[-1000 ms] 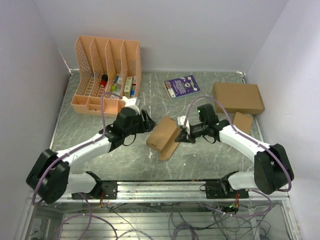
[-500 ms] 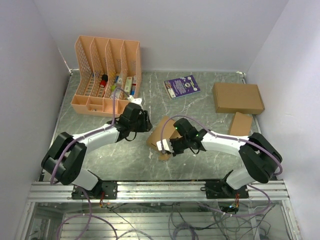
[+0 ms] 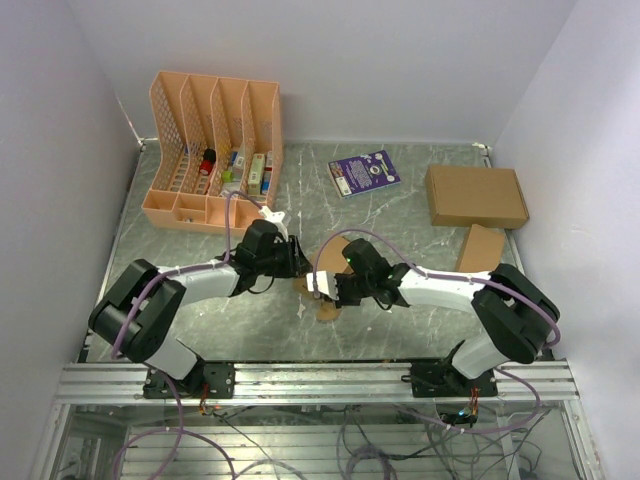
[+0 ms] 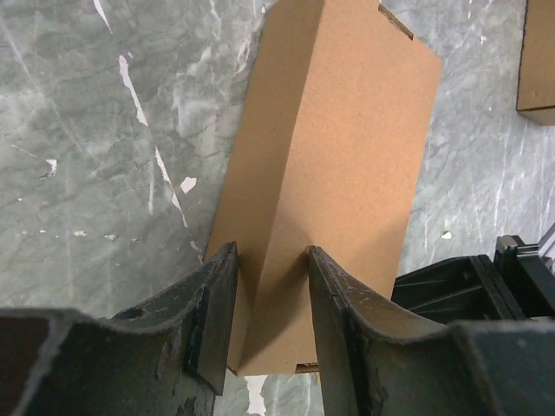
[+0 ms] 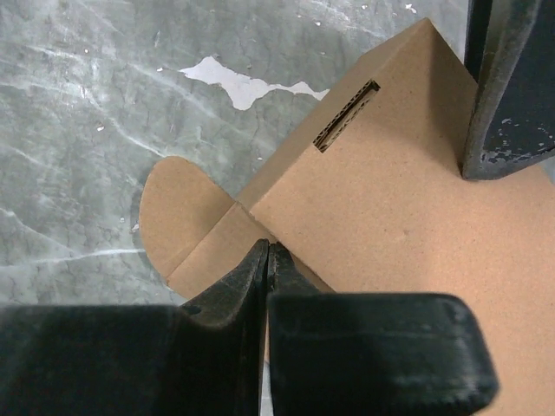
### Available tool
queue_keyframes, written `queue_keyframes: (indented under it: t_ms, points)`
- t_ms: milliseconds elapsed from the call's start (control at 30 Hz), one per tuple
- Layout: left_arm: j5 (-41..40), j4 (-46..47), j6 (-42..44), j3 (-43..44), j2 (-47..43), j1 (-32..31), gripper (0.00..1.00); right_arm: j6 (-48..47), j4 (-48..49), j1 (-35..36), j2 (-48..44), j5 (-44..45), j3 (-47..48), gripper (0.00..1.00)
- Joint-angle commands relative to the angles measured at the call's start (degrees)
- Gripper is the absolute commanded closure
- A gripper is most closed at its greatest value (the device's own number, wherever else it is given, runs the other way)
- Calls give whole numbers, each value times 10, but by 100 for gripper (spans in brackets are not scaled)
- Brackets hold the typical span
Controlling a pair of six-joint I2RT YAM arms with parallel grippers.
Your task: Fold the paper box
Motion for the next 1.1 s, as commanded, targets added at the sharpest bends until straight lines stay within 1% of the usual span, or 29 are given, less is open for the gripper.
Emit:
queue_keyframes:
  t_ms: [0, 100, 167, 233, 300, 400, 500, 600, 667, 767, 900, 1067]
  points:
    - [51, 51, -27, -26, 17, -7, 53, 59, 48, 2, 10, 4, 4, 100]
    - [43, 48, -31, -31, 13, -8, 52, 58, 28, 1, 9, -15, 12, 100]
    - [27, 23, -25, -22, 6, -8, 51, 46, 2, -1, 6, -24, 20, 100]
    - [6, -11, -17, -8, -3, -6, 48, 7, -53, -13, 6, -55, 35, 100]
    - [-18, -49, -3, 9, -16, -7, 42, -4, -98, -26, 5, -73, 46, 100]
    - [-41, -87, 12, 34, -38, -6, 34, -56, -169, -43, 0, -109, 63, 100]
    - [-56, -114, 30, 56, -55, -3, 28, -80, -214, -94, -20, -144, 79, 100]
    - [-55, -116, 51, 80, -53, 2, 25, -56, -208, -165, -50, -134, 82, 100]
    - [-38, -109, 63, 102, -34, 4, 25, -40, -196, -217, -67, -131, 78, 100]
    - [-4, -86, 72, 147, 15, 4, 25, 19, -163, -257, -71, -127, 70, 100]
    - [34, -57, 75, 210, 102, 4, 25, 59, -142, -265, -41, -108, 76, 100]
    - [49, -77, 87, 287, 196, 4, 22, 90, -140, -265, 9, -95, 93, 100]
